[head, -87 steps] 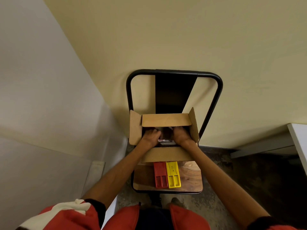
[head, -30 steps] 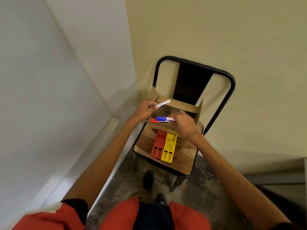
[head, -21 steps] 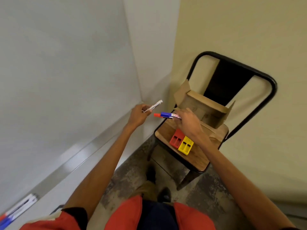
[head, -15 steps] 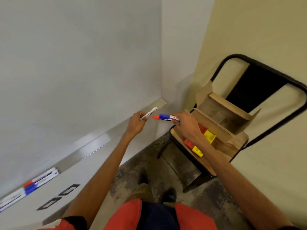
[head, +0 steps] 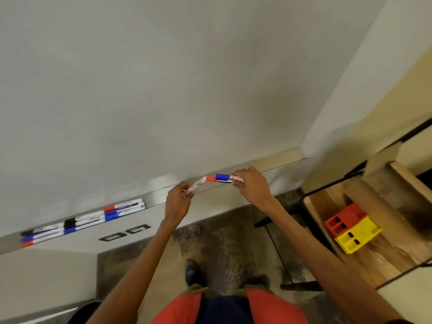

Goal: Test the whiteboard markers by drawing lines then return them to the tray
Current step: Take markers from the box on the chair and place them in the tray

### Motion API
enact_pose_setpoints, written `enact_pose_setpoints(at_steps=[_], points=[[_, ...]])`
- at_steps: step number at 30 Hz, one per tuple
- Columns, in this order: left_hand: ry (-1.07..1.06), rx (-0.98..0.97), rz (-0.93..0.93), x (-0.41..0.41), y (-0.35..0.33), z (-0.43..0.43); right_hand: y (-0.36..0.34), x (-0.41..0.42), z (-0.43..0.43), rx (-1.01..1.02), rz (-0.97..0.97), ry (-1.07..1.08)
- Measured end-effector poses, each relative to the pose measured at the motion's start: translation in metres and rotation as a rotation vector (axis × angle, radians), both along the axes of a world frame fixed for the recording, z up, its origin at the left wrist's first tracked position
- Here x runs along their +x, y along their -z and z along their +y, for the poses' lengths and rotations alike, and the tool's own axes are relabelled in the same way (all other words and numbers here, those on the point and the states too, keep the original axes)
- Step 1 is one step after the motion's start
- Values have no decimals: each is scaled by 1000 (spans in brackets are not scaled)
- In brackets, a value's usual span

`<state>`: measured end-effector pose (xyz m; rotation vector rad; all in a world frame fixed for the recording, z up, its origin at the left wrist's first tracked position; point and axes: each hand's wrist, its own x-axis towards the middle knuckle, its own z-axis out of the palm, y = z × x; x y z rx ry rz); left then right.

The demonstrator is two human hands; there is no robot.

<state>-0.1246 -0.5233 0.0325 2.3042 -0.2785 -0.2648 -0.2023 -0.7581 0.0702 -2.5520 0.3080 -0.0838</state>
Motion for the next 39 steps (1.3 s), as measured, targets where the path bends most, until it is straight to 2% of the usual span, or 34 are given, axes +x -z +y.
enact_pose_setpoints(at_steps=[10, 13, 20, 29, 39], points=[[-238, -50, -99, 26, 16, 149, 40, 77, 127, -2, 95, -170], [-224, -20, -160, 29, 17, 181, 53, 91, 160, 14, 103, -210], [-172, -1, -144, 44, 30, 222, 79, 105, 194, -55, 205, -279], [-92, -49, -151, 54, 37, 214, 88, 105, 204, -29, 168, -244], [91, -50, -186, 61, 45, 130, 87, 71, 176, 108, -11, 143]])
